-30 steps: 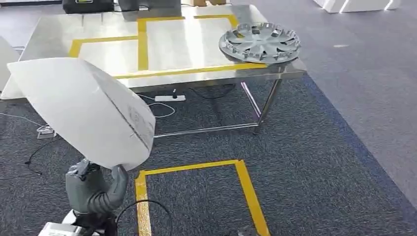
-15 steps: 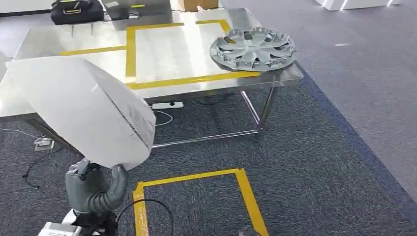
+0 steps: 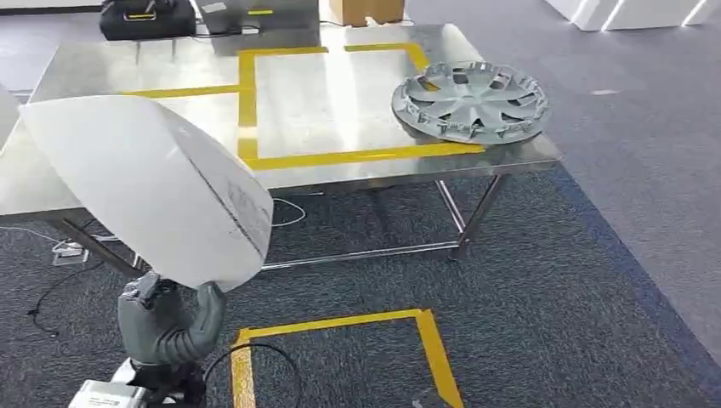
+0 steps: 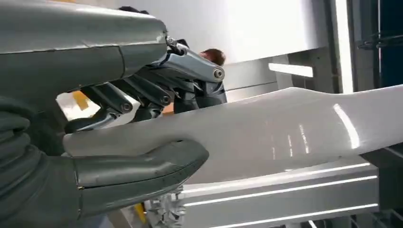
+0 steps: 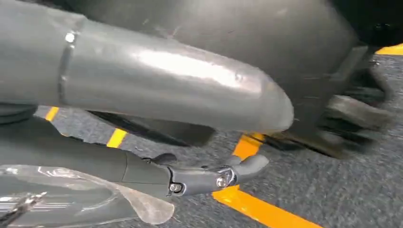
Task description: Take the parts from the cabinet and place them on the table.
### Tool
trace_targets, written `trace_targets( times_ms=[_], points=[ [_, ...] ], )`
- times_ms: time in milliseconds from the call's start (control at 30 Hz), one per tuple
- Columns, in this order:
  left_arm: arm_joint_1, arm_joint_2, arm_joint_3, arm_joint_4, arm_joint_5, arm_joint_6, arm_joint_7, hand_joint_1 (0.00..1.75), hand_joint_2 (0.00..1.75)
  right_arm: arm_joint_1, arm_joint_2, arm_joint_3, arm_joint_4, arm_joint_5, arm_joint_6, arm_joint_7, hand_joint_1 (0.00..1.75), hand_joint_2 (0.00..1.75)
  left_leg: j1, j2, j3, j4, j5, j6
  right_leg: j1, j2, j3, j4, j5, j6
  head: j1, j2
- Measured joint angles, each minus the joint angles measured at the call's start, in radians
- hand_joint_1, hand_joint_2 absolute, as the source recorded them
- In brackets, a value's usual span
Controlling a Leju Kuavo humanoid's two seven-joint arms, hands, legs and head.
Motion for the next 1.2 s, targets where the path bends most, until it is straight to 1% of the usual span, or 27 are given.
trace_targets(
  times_ms=[33, 100, 133, 167, 200, 233, 300, 333, 400, 467, 500, 533, 600, 633, 667, 700, 767, 833, 867, 933, 967, 1000, 1033, 1100, 1133, 1167, 1200],
  points=[
    [0.0, 0.0, 0.0, 0.0, 0.0, 0.0, 0.0, 1.75, 1.75, 0.0, 0.0, -0.001, 0.0, 0.0, 0.0, 0.0, 0.0, 0.0, -0.001, -0.001, 0.016, 0.0, -0.012, -0.001, 0.001, 0.0, 0.006, -0.053, 0.04, -0.004, 0.001, 0.0],
    [0.0, 0.0, 0.0, 0.0, 0.0, 0.0, 0.0, 1.75, 1.75, -0.001, 0.0, -0.002, 0.0, 0.0, 0.0, 0.0, 0.0, 0.0, -0.004, 0.001, 0.049, -0.001, -0.037, -0.004, 0.003, 0.0, 0.03, -0.195, 0.177, -0.017, 0.0, 0.0],
    [0.0, 0.0, 0.0, 0.002, 0.0, 0.0, 0.0, 1.75, 1.75, -0.001, 0.0, -0.002, 0.001, 0.0, 0.0, 0.0, 0.0, 0.0, -0.005, 0.002, 0.062, -0.004, -0.045, -0.008, 0.008, -0.001, 0.027, -0.178, 0.17, -0.017, -0.005, 0.0],
    [-0.001, 0.0, 0.0, 0.002, 0.0, 0.0, 0.0, 1.75, 1.75, -0.001, 0.0, -0.003, 0.0, 0.0, 0.001, 0.0, 0.0, 0.0, -0.003, 0.001, 0.061, -0.007, -0.051, -0.016, 0.013, -0.002, 0.036, -0.2, 0.157, -0.023, -0.005, 0.0],
    [-0.001, -0.001, 0.0, 0.002, 0.0, 0.0, 0.001, 1.75, 1.75, -0.002, 0.0, -0.003, 0.0, 0.0, 0.0, -0.001, 0.0, 0.0, -0.003, 0.001, 0.067, -0.013, -0.057, -0.024, 0.014, -0.001, 0.045, -0.201, 0.176, -0.029, -0.006, 0.0],
    [0.0, -0.001, 0.0, 0.002, 0.0, 0.0, 0.0, 1.75, 1.75, 0.0, 0.0, -0.003, 0.0, 0.0, 0.0, 0.0, 0.0, 0.0, -0.003, 0.001, 0.08, -0.009, -0.052, -0.028, 0.014, -0.002, 0.042, -0.206, 0.165, -0.037, -0.007, 0.0],
    [-0.002, -0.001, 0.0, 0.002, 0.0, 0.0, 0.0, 1.75, 1.75, 0.001, 0.0, -0.004, 0.0, 0.0, -0.001, 0.0, 0.0, 0.0, -0.003, 0.002, 0.077, 0.017, -0.052, -0.034, 0.004, 0.0, 0.087, -0.229, 0.163, -0.044, -0.006, 0.0],
    [-0.004, 0.0, 0.0, 0.002, 0.0, 0.0, 0.0, 1.75, 1.75, -0.001, 0.0, -0.004, 0.0, 0.0, 0.0, -0.001, 0.0, 0.0, -0.002, 0.003, 0.053, 0.066, -0.057, -0.042, 0.002, 0.001, 0.102, -0.237, 0.161, -0.048, -0.014, 0.0],
    [-0.003, 0.0, 0.0, 0.002, 0.0, 0.0, 0.0, 1.75, 1.75, -0.003, 0.0, -0.004, 0.0, 0.0, 0.0, 0.0, 0.0, 0.0, 0.005, 0.003, -0.038, 0.202, -0.099, -0.053, -0.001, 0.001, 0.12, -0.241, 0.148, -0.05, -0.014, 0.0],
    [-0.001, 0.002, 0.0, 0.002, 0.0, 0.001, 0.0, 1.75, 1.75, 0.0, 0.0, -0.004, 0.0, -0.001, 0.002, 0.003, 0.0, 0.0, 0.012, 0.003, -0.11, 0.269, -0.141, -0.061, -0.002, 0.002, 0.141, -0.241, 0.128, -0.049, -0.014, 0.0],
    [-0.002, 0.002, 0.0, 0.002, 0.001, 0.0, 0.0, 1.75, 1.75, 0.002, 0.0, -0.004, 0.0, -0.001, 0.001, 0.005, 0.0, 0.0, 0.014, 0.004, -0.123, 0.255, -0.13, -0.063, -0.003, 0.003, 0.155, -0.241, 0.118, -0.048, -0.014, 0.0],
    [-0.002, 0.002, 0.0, 0.002, 0.002, 0.0, 0.0, 1.75, 1.75, 0.002, 0.0, -0.004, 0.0, 0.0, 0.002, 0.005, 0.0, 0.0, 0.015, 0.004, -0.12, 0.21, -0.087, -0.065, -0.004, 0.005, 0.172, -0.241, 0.106, -0.044, -0.013, 0.0],
    [-0.002, 0.002, 0.0, 0.002, 0.003, 0.0, 0.0, 1.75, 1.75, 0.001, 0.0, -0.004, 0.0, 0.0, 0.003, 0.008, 0.0, 0.0, 0.015, 0.005, -0.093, 0.065, 0.054, -0.062, -0.006, 0.007, 0.203, -0.243, 0.082, -0.036, -0.014, 0.0],
    [-0.001, 0.003, 0.0, 0.002, 0.003, 0.0, 0.0, 1.75, 1.75, 0.001, 0.0, -0.004, 0.0, 0.0, 0.003, 0.008, 0.0, 0.0, 0.012, 0.006, -0.094, 0.042, 0.073, -0.059, -0.005, 0.008, 0.215, -0.24, 0.072, -0.032, -0.015, 0.0],
    [-0.003, 0.003, 0.0, 0.004, 0.005, 0.001, 0.0, 1.75, 1.75, -0.001, 0.0, -0.005, 0.0, 0.0, 0.003, 0.01, 0.0, 0.0, 0.007, 0.011, -0.089, 0.027, 0.025, -0.054, -0.001, 0.01, 0.203, -0.242, 0.063, -0.022, -0.02, 0.0],
    [-0.001, 0.002, 0.0, 0.004, 0.006, 0.001, 0.0, 1.75, 1.75, -0.003, 0.0, -0.005, 0.0, 0.0, 0.003, 0.014, 0.0, 0.0, 0.005, 0.01, -0.083, 0.029, 0.044, -0.043, -0.002, 0.006, 0.21, -0.252, 0.053, -0.014, -0.017, 0.0],
    [-0.003, 0.002, 0.0, 0.004, 0.006, 0.001, 0.0, 1.75, 1.75, -0.002, 0.0, -0.006, 0.0, 0.0, 0.005, 0.014, 0.0, 0.0, 0.006, 0.006, -0.072, 0.022, 0.047, -0.027, -0.002, 0.005, 0.238, -0.243, 0.064, -0.001, -0.017, 0.0],
    [-0.003, 0.0, 0.0, 0.004, 0.006, 0.0, 0.0, 1.75, 1.75, -0.007, 0.0, -0.007, 0.0, 0.001, 0.005, 0.013, 0.0, 0.0, 0.012, 0.007, -0.046, 0.01, 0.046, -0.017, -0.003, 0.002, 0.208, -0.195, 0.052, 0.004, -0.014, 0.0],
    [-0.005, -0.001, -0.001, 0.004, 0.006, 0.0, -0.001, 1.75, 1.75, -0.01, 0.0, -0.007, 0.0, 0.002, 0.007, 0.012, 0.0, 0.0, 0.012, 0.007, -0.046, 0.009, 0.044, -0.014, -0.002, 0.002, 0.167, -0.131, 0.037, 0.004, -0.01, 0.0],
    [-0.005, -0.002, -0.001, 0.005, 0.006, -0.001, 0.0, 1.75, 1.75, -0.01, 0.0, -0.007, 0.0, 0.005, 0.009, 0.012, 0.0, 0.0, 0.009, 0.007, -0.042, 0.009, 0.036, -0.008, -0.002, 0.002, 0.065, 0.011, -0.032, 0.007, -0.01, 0.0],
    [-0.005, -0.002, -0.001, 0.005, 0.006, -0.005, 0.0, 1.75, 1.75, -0.008, 0.0, -0.007, 0.0, 0.006, 0.01, 0.014, 0.0, 0.0, 0.007, 0.006, -0.039, 0.009, 0.031, -0.006, -0.001, 0.002, 0.023, 0.053, -0.049, 0.006, -0.009, 0.0],
    [-0.005, -0.002, -0.002, 0.005, 0.006, -0.008, 0.0, 1.75, 1.75, -0.005, 0.0, -0.007, 0.0, 0.006, 0.012, 0.014, 0.0, 0.0, 0.007, 0.004, -0.033, 0.009, 0.027, -0.006, -0.001, 0.002, 0.006, 0.05, -0.032, 0.004, -0.009, 0.0],
    [-0.006, -0.002, -0.001, 0.005, 0.006, -0.01, 0.0, 1.75, 1.75, -0.004, 0.0, -0.007, 0.0, 0.007, 0.013, 0.014, 0.0, 0.0, 0.006, 0.002, -0.025, 0.009, 0.021, -0.007, 0.0, 0.002, 0.009, 0.005, 0.018, 0.002, -0.008, 0.0],
    [-0.008, -0.003, -0.002, 0.005, 0.003, -0.013, 0.0, 1.75, 1.75, -0.005, 0.0, -0.007, 0.0, 0.011, 0.014, 0.014, 0.0, 0.0, 0.005, 0.002, -0.005, 0.009, 0.008, -0.01, 0.002, 0.002, 0.062, -0.166, 0.148, -0.005, -0.008, 0.0],
    [-0.01, -0.003, -0.002, 0.005, 0.0, -0.015, 0.0, 1.75, 1.75, -0.006, 0.0, -0.007, 0.0, 0.012, 0.014, 0.014, 0.0, 0.0, 0.006, 0.003, -0.003, 0.005, 0.004, -0.013, 0.005, 0.002, 0.08, -0.203, 0.153, -0.008, -0.011, 0.0],
    [-0.014, -0.003, -0.002, 0.008, -0.001, -0.015, 0.001, 1.75, 1.75, -0.008, 0.0, -0.007, 0.0, 0.015, 0.015, 0.014, 0.0, 0.0, 0.004, 0.003, -0.001, 0.006, 0.004, -0.018, 0.01, -0.002, 0.07, -0.218, 0.111, -0.013, -0.012, 0.0],
    [-0.015, -0.005, -0.002, 0.008, -0.001, -0.016, 0.003, 1.75, 1.75, -0.01, 0.0, -0.007, 0.0, 0.018, 0.016, 0.014, 0.0, 0.0, 0.004, 0.003, -0.002, -0.002, 0.004, -0.027, 0.012, -0.002, 0.078, -0.218, 0.121, -0.02, -0.011, 0.0]
  ],
)
